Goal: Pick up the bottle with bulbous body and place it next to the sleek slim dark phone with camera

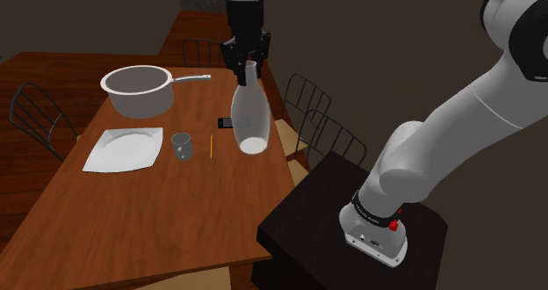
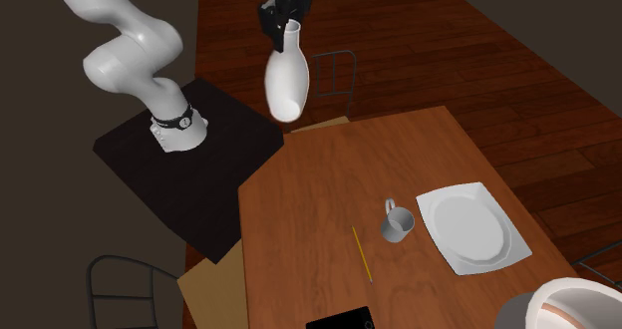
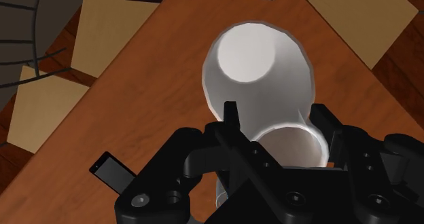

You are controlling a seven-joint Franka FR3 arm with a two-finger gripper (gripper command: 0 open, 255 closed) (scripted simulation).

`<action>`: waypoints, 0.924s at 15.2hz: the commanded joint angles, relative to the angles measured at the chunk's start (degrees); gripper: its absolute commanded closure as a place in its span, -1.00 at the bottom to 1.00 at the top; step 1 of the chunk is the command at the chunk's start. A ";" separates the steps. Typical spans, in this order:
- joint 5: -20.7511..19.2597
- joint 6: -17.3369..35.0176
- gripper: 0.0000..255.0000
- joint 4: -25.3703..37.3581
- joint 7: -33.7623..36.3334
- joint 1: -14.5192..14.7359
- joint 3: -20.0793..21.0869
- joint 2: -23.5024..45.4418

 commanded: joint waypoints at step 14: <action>-5.77 -0.88 1.00 15.98 -16.69 -7.50 -9.97 15.59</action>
